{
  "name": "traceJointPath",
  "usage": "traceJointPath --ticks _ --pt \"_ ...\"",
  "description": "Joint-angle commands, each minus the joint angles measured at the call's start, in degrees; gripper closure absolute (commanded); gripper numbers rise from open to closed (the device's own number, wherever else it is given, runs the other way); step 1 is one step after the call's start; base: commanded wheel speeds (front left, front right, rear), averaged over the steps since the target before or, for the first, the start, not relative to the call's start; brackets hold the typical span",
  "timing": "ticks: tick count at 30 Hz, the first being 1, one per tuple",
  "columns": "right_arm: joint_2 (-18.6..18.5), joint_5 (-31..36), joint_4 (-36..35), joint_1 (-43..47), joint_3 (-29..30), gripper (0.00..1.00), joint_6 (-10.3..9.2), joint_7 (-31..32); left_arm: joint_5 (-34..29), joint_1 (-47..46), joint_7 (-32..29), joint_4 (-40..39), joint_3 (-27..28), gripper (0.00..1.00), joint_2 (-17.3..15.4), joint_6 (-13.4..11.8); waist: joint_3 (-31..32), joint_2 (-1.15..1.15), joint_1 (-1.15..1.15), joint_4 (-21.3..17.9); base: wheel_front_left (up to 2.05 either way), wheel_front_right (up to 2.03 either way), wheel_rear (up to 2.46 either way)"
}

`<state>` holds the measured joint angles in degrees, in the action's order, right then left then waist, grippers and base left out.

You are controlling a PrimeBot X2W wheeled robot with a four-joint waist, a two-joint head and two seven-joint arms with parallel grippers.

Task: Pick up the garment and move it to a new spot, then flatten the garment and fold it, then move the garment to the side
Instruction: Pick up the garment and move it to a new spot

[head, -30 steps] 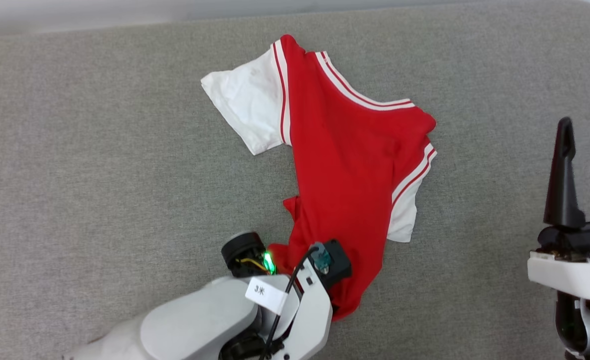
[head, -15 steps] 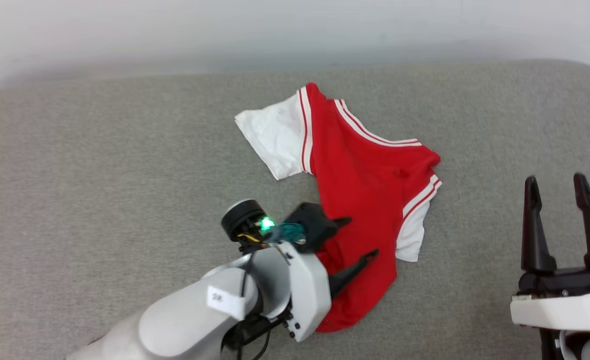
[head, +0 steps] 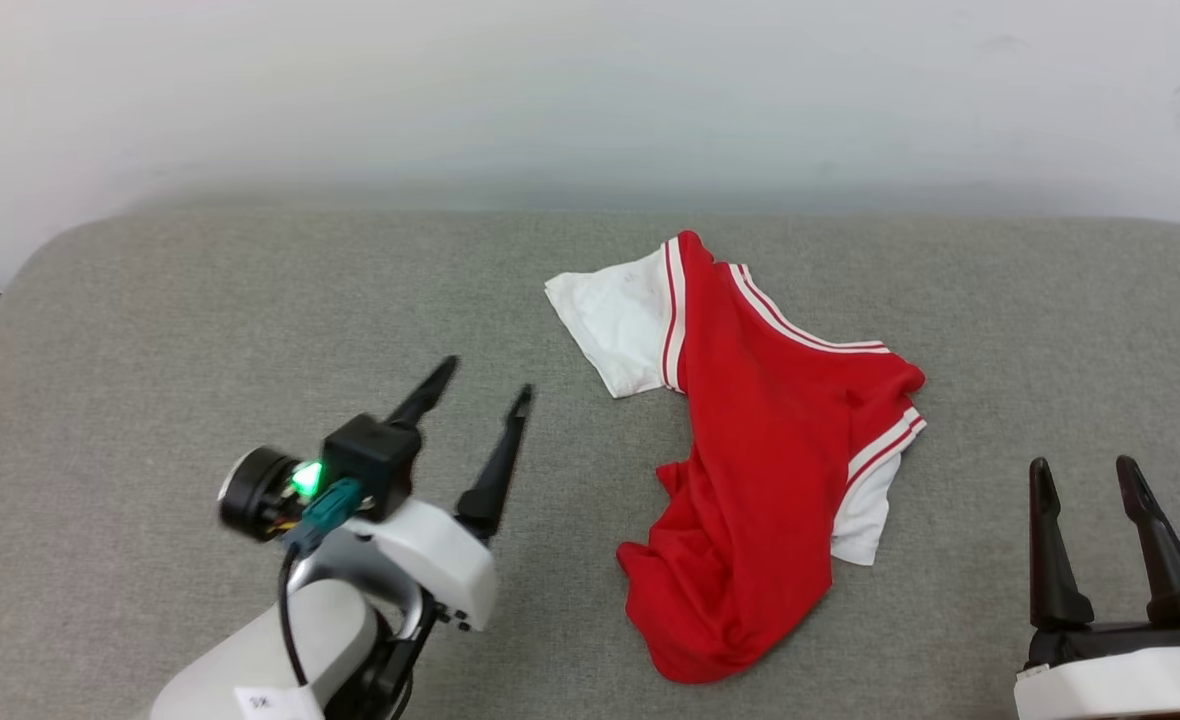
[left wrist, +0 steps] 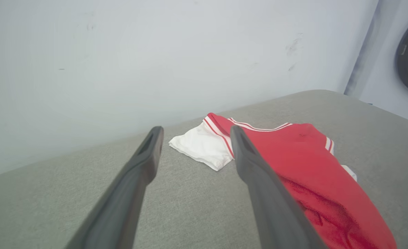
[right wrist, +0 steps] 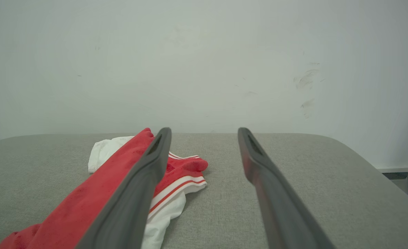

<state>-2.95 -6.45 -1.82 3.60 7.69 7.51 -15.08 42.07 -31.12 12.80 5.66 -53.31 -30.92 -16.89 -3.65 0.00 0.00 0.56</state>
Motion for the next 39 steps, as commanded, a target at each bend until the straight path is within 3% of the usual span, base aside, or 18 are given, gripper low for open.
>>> traceJointPath --ticks 1,7,13,25,33,39 --pt "0.14 0.32 0.34 0.93 0.15 0.00 -0.04 -0.14 -0.43 2.00 1.19 0.15 1.46 0.00 -0.23 -1.76 0.77 0.00 0.00 0.66 0.00 0.00 0.00" --pt "0.14 0.32 1.20 1.77 0.43 0.00 -0.04 -0.14 -4.50 8.55 2.46 -1.41 9.60 0.00 0.92 -7.43 1.86 0.00 0.00 1.79 0.00 0.00 0.00" --pt "0.13 0.18 1.74 2.38 0.57 0.00 -0.04 -0.14 -12.59 17.50 2.45 -4.52 20.42 0.00 4.08 -9.12 2.89 0.00 0.00 2.63 0.00 0.00 0.00" --pt "0.13 -0.27 2.70 3.27 0.31 0.00 -0.04 -0.14 -25.30 31.31 2.40 -5.14 36.39 0.00 12.15 -2.75 4.58 0.00 0.00 3.43 0.00 0.00 0.00" --pt "0.14 -0.39 3.86 4.24 -0.14 0.00 -0.04 -0.14 -30.85 34.82 2.41 -2.45 40.54 0.00 16.77 3.61 4.70 0.00 0.00 3.34 0.00 0.00 0.00" --pt "0.13 -0.81 4.36 4.32 -0.22 0.00 -0.04 -0.14 -33.94 35.57 2.41 -1.37 43.09 0.00 19.23 6.34 4.68 0.00 0.00 2.98 0.00 0.00 0.00"
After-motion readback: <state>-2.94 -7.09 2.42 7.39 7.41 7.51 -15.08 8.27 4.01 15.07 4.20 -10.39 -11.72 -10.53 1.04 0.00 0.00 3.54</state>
